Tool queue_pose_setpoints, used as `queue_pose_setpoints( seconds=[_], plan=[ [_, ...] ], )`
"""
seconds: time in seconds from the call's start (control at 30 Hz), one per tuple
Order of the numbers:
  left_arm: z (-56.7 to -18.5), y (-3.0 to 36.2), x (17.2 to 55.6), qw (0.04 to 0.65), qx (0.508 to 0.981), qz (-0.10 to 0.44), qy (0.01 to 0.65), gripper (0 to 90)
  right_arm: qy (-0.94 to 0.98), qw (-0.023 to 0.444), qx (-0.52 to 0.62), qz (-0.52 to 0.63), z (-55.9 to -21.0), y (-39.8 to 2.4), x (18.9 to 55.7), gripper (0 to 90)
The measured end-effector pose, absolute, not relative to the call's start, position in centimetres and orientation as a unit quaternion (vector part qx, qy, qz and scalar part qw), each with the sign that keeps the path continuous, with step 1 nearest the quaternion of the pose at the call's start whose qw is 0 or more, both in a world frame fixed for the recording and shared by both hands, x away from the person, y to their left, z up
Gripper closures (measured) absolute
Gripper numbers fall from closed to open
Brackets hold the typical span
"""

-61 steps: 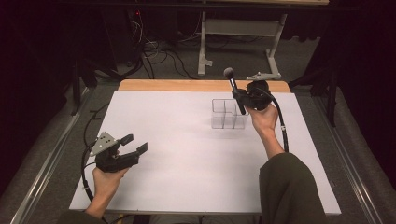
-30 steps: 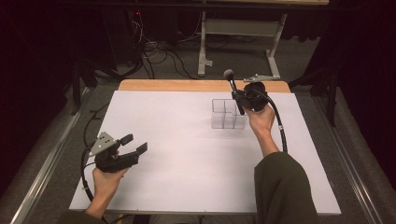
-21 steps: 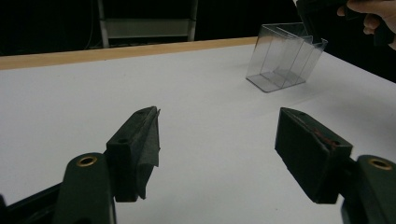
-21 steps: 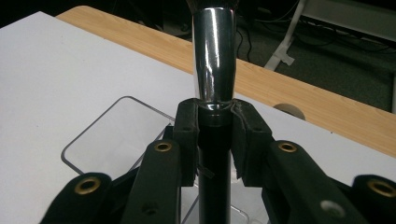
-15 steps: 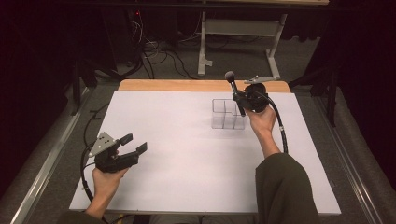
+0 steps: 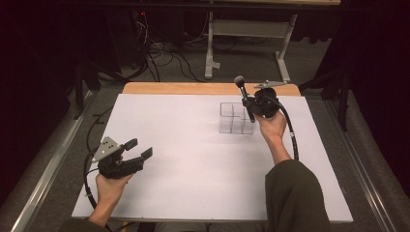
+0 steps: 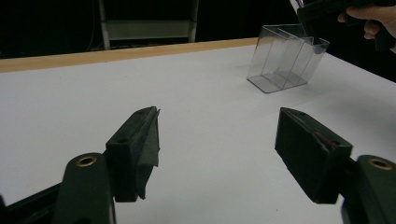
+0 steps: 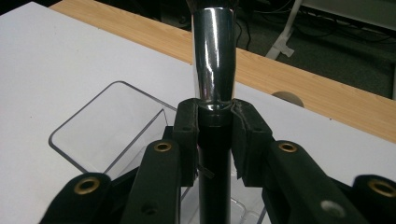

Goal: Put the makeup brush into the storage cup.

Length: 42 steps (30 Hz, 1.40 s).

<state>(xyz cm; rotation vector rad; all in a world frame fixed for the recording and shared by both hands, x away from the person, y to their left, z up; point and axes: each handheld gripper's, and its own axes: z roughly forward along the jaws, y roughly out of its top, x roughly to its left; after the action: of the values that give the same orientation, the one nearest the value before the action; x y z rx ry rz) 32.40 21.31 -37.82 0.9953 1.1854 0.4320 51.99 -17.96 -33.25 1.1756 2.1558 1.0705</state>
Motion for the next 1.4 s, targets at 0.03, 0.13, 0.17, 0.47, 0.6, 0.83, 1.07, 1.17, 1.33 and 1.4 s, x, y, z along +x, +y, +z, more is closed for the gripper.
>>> queue_pose_setpoints(
  seconds=[0.03, 0.13, 0.17, 0.47, 0.6, 0.83, 1.07, 1.17, 1.33, 1.4],
  plan=[
    [-37.8, 21.3, 32.4, 0.694, 0.445, 0.194, 0.531, 30.6, 0.783, 0.229, 0.427, 0.389, -33.3, -18.0, 52.0, 75.1],
    [-37.8, 21.3, 32.4, 0.694, 0.445, 0.193, 0.531, 30.6, 0.784, 0.227, 0.429, 0.387, -33.5, -18.0, 52.0, 75.0],
    [-37.8, 21.3, 32.4, 0.694, 0.445, 0.193, 0.531, 30.6, 0.785, 0.227, 0.429, 0.385, -33.5, -18.0, 52.0, 75.0],
    [-37.8, 21.3, 32.4, 0.695, 0.445, 0.193, 0.531, 30.5, 0.786, 0.225, 0.432, 0.381, -33.8, -18.0, 52.0, 74.9],
    [-37.8, 21.3, 32.4, 0.694, 0.445, 0.193, 0.531, 30.5, 0.787, 0.225, 0.432, 0.379, -33.9, -18.0, 52.0, 74.8],
    [-37.8, 21.3, 32.4, 0.695, 0.444, 0.193, 0.532, 30.3, 0.789, 0.225, 0.433, 0.373, -34.1, -17.9, 52.0, 74.2],
    [-37.8, 21.3, 32.4, 0.695, 0.443, 0.193, 0.532, 30.3, 0.786, 0.215, 0.44, 0.376, -34.0, -18.1, 52.0, 70.4],
    [-37.8, 21.3, 32.4, 0.695, 0.444, 0.193, 0.532, 30.3, 0.784, 0.205, 0.441, 0.385, -33.9, -18.2, 51.8, 65.5],
    [-37.8, 21.3, 32.4, 0.694, 0.445, 0.194, 0.531, 30.3, 0.78, 0.214, 0.435, 0.397, -33.3, -18.4, 51.1, 62.3],
    [-37.8, 21.3, 32.4, 0.694, 0.446, 0.195, 0.531, 30.3, 0.779, 0.217, 0.433, 0.398, -33.1, -18.5, 50.9, 60.9]
  ],
)
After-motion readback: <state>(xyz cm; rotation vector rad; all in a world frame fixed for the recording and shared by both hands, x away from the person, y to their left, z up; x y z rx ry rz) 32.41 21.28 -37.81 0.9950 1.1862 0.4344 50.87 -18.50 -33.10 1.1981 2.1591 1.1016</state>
